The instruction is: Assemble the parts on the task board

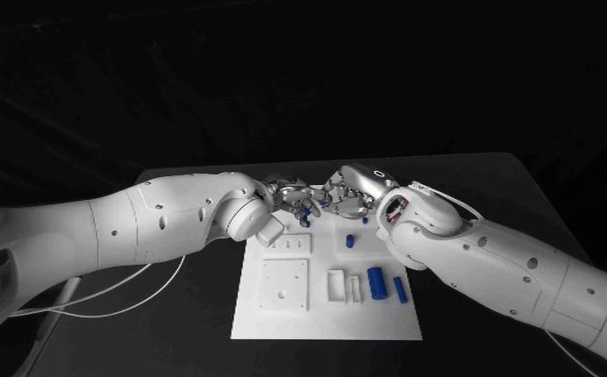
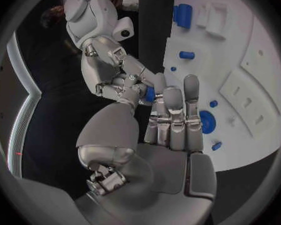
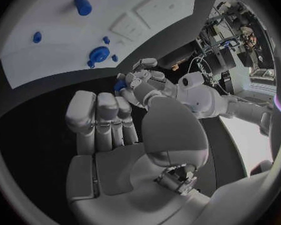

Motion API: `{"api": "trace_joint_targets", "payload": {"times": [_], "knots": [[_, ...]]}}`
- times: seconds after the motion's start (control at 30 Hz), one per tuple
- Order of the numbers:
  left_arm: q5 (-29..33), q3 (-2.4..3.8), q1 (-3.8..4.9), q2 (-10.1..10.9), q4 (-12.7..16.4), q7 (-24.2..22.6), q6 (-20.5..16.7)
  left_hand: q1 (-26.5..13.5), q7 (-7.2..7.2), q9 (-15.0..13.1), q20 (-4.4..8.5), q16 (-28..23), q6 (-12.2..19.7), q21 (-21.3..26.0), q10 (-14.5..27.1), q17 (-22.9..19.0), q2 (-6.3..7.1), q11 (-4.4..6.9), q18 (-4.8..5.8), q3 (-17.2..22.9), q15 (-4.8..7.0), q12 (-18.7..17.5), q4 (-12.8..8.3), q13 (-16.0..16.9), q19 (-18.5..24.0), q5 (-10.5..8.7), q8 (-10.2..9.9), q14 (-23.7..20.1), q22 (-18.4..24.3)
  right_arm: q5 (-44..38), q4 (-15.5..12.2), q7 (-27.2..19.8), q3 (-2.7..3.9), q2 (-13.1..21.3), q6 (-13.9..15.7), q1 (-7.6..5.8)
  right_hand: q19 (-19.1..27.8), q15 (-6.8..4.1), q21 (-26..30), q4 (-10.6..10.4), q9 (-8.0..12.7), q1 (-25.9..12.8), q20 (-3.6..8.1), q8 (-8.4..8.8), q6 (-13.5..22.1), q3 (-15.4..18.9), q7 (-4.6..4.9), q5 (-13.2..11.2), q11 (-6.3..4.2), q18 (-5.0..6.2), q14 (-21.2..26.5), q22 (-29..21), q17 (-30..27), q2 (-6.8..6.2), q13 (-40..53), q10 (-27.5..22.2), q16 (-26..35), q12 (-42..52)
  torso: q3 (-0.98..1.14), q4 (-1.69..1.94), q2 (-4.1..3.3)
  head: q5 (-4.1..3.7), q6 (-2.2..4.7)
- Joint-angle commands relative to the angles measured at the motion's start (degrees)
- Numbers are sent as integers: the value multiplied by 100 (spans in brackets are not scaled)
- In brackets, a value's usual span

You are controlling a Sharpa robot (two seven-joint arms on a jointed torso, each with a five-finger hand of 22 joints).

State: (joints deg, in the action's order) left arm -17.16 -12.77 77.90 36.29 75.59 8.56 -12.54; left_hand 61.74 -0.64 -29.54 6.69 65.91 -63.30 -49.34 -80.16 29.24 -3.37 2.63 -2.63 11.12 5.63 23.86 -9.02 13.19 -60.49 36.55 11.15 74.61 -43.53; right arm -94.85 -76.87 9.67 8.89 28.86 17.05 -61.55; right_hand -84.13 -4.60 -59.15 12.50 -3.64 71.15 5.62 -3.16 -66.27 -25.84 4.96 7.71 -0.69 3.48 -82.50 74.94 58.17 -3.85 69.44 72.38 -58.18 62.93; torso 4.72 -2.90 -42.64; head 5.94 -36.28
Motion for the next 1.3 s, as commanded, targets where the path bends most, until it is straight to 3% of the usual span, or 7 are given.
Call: {"api": "trace_joint_targets", "payload": {"times": [0.03,0.2,0.37,0.53,1.3], "knots": [[70,10,12,32,7,-139,-15,-19,68,-2904,34,21,-84,-37,28,-8,-43,24,47,79,32,24,-114,10,-13,-23,-53,-8,-19,-102,74,162,-6,58,-133,25,-134,-18,4,0,-7,53,17,-40,-39,35,-13,12,-23,48,-35,768,-9,19,-6,30,37,-19,-3,-3,1,-8,5],[91,10,11,35,8,-145,8,-66,92,-2913,33,41,-155,-15,44,-39,14,30,56,-36,33,43,-83,24,-18,-182,-199,-12,-62,-103,71,160,-6,61,-127,31,-136,-20,5,-5,-9,55,18,-43,-63,35,-18,17,-25,47,-37,769,-6,22,-2,36,36,-14,-5,1,-2,-14,9],[100,10,11,33,1,-135,38,-89,129,-2642,30,10,-387,48,24,-86,266,33,72,-339,30,-30,81,-17,-42,-282,-518,-9,-65,-102,67,157,-6,59,-119,34,-137,-21,3,-2,-8,56,20,-42,-78,36,-22,26,-27,46,-36,769,-7,21,0,39,38,-10,-4,5,-5,-15,12],[100,10,11,31,-4,-103,74,55,123,-2573,32,5,-488,105,5,-107,323,29,82,-533,30,-79,250,-36,-67,-354,-703,-12,-79,-97,53,153,-6,56,-92,35,-140,-23,-11,-4,-8,54,22,-42,-91,39,-25,41,-29,44,-37,773,-5,27,2,42,37,-8,-4,5,-5,-15,12],[75,10,8,55,-22,-55,84,144,108,-2449,27,-1,-468,178,22,-137,348,21,83,-649,24,-96,449,-26,-89,-337,-711,-17,-143,-42,17,137,-4,85,-64,49,-142,-31,-8,-7,-9,51,30,-42,-158,67,-42,46,-39,39,-37,774,-3,62,11,50,41,0,0,5,-4,-10,-9]]}}
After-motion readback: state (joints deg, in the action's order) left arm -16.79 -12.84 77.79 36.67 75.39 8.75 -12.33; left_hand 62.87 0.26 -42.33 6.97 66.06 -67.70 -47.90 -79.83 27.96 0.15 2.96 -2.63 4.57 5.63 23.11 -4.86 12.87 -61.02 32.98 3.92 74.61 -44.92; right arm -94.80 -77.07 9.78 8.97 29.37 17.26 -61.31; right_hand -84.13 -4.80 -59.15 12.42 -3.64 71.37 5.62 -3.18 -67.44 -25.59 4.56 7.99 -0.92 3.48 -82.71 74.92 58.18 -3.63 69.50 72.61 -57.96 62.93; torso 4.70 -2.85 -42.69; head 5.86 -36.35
